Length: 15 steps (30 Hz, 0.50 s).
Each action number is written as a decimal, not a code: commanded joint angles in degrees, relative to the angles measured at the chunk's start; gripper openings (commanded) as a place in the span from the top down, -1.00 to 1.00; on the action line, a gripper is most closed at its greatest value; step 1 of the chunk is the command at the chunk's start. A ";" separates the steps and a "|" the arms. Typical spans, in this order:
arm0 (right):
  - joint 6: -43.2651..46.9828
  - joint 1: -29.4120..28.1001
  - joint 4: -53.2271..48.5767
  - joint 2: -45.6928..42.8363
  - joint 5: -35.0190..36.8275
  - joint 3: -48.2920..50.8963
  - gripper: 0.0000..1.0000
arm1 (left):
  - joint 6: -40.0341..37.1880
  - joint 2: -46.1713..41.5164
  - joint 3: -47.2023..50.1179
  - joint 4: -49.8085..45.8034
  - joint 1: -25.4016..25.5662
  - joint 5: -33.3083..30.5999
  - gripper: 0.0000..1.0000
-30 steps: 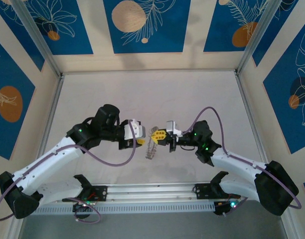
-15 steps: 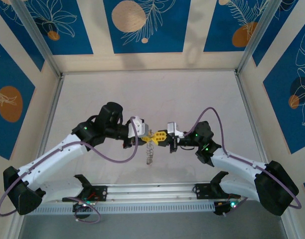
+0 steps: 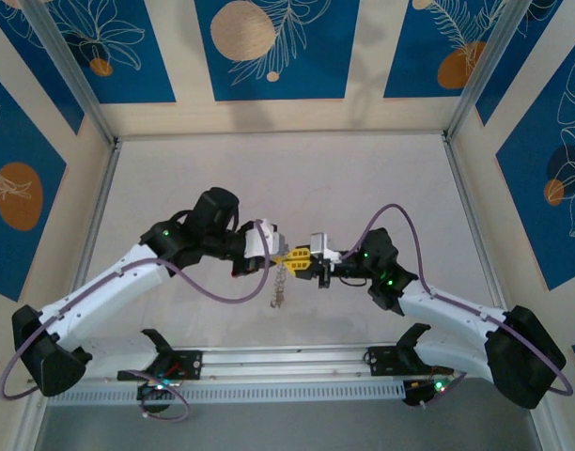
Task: Put the keys on the keyring
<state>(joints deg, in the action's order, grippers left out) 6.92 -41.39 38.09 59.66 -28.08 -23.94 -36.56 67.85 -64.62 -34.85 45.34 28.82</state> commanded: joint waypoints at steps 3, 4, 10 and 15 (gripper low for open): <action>5.04 -1.86 -7.13 0.44 4.20 -1.90 0.70 | -6.45 3.12 -5.93 -9.21 3.77 -10.25 1.00; 4.74 -2.07 -6.53 0.82 4.50 -1.81 0.70 | -6.68 3.59 -6.48 -9.69 4.03 -10.47 1.00; 4.44 -2.64 -4.94 3.40 5.07 -2.58 0.96 | -5.99 3.88 -7.20 -9.15 4.40 -7.25 1.00; 2.84 -2.56 0.48 3.07 5.12 -0.90 1.00 | -7.11 0.16 -4.42 -8.09 3.76 -7.00 0.47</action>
<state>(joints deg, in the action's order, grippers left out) 10.52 -43.66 34.15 63.05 -23.70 -24.71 -41.34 71.66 -69.12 -43.83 49.15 20.05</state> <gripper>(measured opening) 0.063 0.253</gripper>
